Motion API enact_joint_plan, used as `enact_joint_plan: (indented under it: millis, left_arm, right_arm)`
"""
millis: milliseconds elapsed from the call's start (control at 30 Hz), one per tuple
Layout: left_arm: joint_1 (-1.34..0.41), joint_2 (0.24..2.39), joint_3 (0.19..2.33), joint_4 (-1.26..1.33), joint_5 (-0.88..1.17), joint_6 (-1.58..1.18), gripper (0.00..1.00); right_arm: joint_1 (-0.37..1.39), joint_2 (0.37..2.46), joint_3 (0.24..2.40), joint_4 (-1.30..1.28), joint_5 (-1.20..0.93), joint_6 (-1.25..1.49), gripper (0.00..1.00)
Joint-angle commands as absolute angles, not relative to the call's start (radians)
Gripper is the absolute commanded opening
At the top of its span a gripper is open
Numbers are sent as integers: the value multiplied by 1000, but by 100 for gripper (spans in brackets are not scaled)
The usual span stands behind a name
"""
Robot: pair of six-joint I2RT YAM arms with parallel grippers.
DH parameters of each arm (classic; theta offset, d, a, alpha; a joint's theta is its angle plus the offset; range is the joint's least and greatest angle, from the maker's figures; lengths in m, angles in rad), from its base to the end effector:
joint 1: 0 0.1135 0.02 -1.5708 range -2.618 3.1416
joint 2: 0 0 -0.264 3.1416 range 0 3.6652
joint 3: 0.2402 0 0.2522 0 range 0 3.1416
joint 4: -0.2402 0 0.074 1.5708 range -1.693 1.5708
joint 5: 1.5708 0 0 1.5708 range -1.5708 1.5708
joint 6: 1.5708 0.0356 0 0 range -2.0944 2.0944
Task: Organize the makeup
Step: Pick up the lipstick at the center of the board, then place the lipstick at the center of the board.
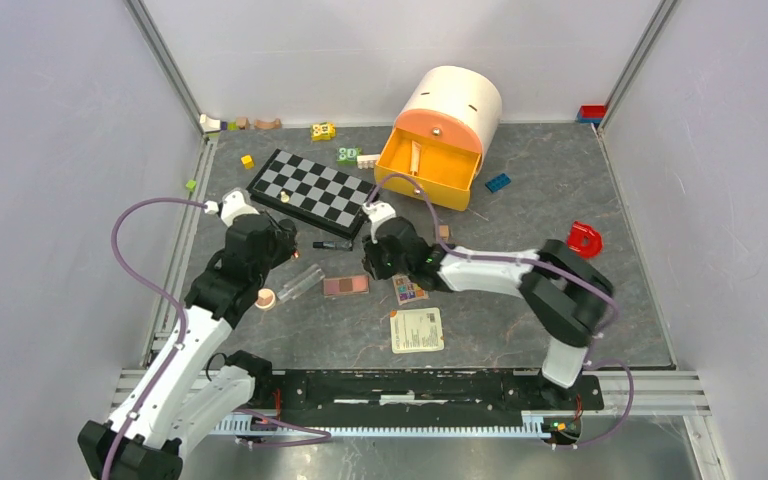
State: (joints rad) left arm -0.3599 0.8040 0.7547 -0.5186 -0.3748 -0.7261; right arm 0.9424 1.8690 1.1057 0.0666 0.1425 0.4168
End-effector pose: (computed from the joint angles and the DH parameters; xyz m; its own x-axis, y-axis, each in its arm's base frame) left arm 0.1682 -0.0494 0.2938 -0.4022 -0.5088 -0.7611 -0.3052 0.8583 -0.4125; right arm 0.2391 0.3205 0.1698 -0.6432 -0.2034 -0.7382 -0.5209 0.8228 0.2272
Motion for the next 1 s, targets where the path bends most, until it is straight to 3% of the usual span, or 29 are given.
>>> enact_joint_plan:
  millis: [0, 233, 467, 967]
  left_arm:
    - [-356, 734, 781, -329, -196, -739, 2]
    - [-357, 678, 712, 37, 130, -759, 2]
    - [-373, 681, 627, 346, 234, -865, 2]
    - [-785, 730, 509, 764, -28, -649, 2]
  right_arm:
    - [945, 1614, 955, 289, 21, 336, 9]
    - [945, 1282, 678, 512, -176, 304, 3]
    - [955, 1041, 525, 612, -78, 263, 1]
    - [1115, 964, 521, 669, 232, 206, 0]
